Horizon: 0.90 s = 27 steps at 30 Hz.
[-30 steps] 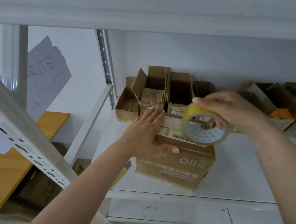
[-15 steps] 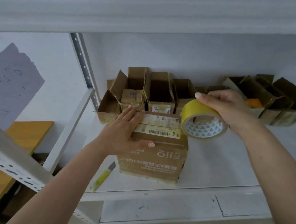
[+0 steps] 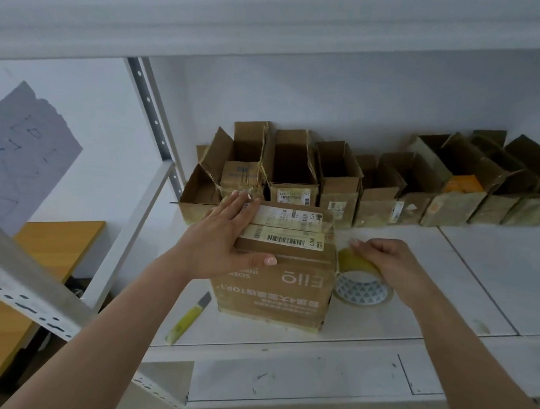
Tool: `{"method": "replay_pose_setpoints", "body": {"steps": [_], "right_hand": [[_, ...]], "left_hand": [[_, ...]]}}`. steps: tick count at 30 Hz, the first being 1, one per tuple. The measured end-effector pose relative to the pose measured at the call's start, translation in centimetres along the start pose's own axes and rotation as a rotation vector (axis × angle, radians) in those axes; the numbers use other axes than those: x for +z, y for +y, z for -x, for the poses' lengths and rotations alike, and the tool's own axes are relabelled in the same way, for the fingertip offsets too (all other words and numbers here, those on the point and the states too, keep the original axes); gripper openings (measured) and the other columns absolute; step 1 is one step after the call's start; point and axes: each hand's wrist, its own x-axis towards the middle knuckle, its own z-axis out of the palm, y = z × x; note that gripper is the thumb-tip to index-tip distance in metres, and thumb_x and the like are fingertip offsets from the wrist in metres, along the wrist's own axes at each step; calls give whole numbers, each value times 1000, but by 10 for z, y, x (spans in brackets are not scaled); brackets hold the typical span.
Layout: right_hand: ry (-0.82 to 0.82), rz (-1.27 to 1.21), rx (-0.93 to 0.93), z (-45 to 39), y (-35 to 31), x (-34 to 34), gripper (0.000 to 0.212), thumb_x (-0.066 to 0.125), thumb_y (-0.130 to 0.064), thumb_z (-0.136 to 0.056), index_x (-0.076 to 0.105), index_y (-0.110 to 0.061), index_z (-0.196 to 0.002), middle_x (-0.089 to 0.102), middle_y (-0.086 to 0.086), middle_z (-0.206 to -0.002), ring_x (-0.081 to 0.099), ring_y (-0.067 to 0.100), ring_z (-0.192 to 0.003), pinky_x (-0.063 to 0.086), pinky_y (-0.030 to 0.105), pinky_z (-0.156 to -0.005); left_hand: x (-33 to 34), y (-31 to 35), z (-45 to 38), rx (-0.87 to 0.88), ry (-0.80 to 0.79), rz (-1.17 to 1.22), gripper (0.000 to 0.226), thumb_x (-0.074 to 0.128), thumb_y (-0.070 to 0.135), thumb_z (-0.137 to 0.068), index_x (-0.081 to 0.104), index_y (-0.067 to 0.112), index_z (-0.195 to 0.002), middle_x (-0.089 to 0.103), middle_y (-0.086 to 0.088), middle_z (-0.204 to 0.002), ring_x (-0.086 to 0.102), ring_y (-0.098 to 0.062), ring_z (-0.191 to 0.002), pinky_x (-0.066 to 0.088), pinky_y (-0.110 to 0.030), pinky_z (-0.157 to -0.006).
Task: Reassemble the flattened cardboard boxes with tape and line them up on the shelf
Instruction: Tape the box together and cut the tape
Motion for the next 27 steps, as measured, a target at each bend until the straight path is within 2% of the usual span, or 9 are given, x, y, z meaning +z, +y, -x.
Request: {"method": "replay_pose_setpoints", "body": {"steps": [7, 8, 10, 12, 15, 17, 20, 24, 27], "right_hand": [[-21, -36, -9, -3, 3, 1, 71, 71, -55, -66, 58, 14, -77, 60, 23, -67, 61, 28, -62, 46, 34, -67], [-14, -23, -10, -3, 4, 2, 72, 71, -56, -65, 58, 14, -77, 61, 20, -66, 62, 27, -61, 46, 33, -67], [0, 2, -20, -4, 6, 2, 72, 70, -58, -65, 58, 12, -75, 62, 17, -64, 62, 25, -58, 46, 31, -64], [10, 29, -40, -5, 7, 2, 69, 69, -61, -64, 58, 7, -69, 57, 19, -62, 59, 24, -56, 45, 29, -61], [20, 61, -58, -9, 8, 1, 74, 69, -62, -65, 58, 11, -76, 62, 27, -71, 62, 28, -58, 46, 29, -62], [18, 69, -69, -12, 9, 2, 71, 71, -59, -70, 60, 11, -80, 63, 29, -77, 65, 35, -64, 46, 29, -63], [13, 68, -72, -14, 9, 3, 69, 71, -62, -65, 64, 6, -77, 65, 27, -77, 63, 32, -63, 44, 31, -67], [7, 32, -64, -14, 10, 4, 63, 71, -63, -61, 66, -1, -68, 67, 24, -74, 63, 24, -59, 45, 33, -69], [5, 14, -60, -13, 10, 4, 57, 72, -58, -69, 66, -1, -68, 66, 22, -69, 62, 21, -57, 44, 33, -68]], "left_hand": [[-9, 6, 1, -12, -7, 54, 113, 7, 98, -60, -16, 37, -152, -17, 5, -161, -23, -13, -147, -16, -51, -117], [-8, 7, 3, -11, 52, 194, 102, 13, 93, -69, -10, 38, -153, -10, 9, -162, -17, -10, -148, -10, -51, -120], [-3, 8, 10, -45, 259, 619, 77, 29, 76, -86, 12, 43, -153, 24, 32, -153, 18, 7, -143, 25, -35, -119], [6, 5, 18, -146, 507, 941, 48, 37, 62, -95, 36, 47, -141, 51, 49, -115, 49, 23, -109, 45, -7, -88], [33, -14, 27, -447, 679, 948, 31, 37, 49, -102, 59, 35, -119, 63, 24, -111, 57, 2, -107, 42, -24, -93], [62, -35, 35, -661, 465, 618, 36, 41, 41, -103, 60, 21, -125, 61, 1, -126, 55, -20, -118, 41, -32, -93], [105, -45, 50, -771, -3, 147, 43, 43, 42, -100, 58, 11, -126, 54, -8, -130, 50, -28, -120, 45, -37, -92], [133, -31, 58, -844, -50, -29, 28, 39, 15, -96, 65, 13, -106, 64, -6, -108, 57, -24, -106, 45, -30, -76], [134, -28, 56, -839, -59, -52, 24, 43, 11, -93, 67, 13, -92, 68, -5, -98, 64, -24, -94, 41, -26, -67]]}}
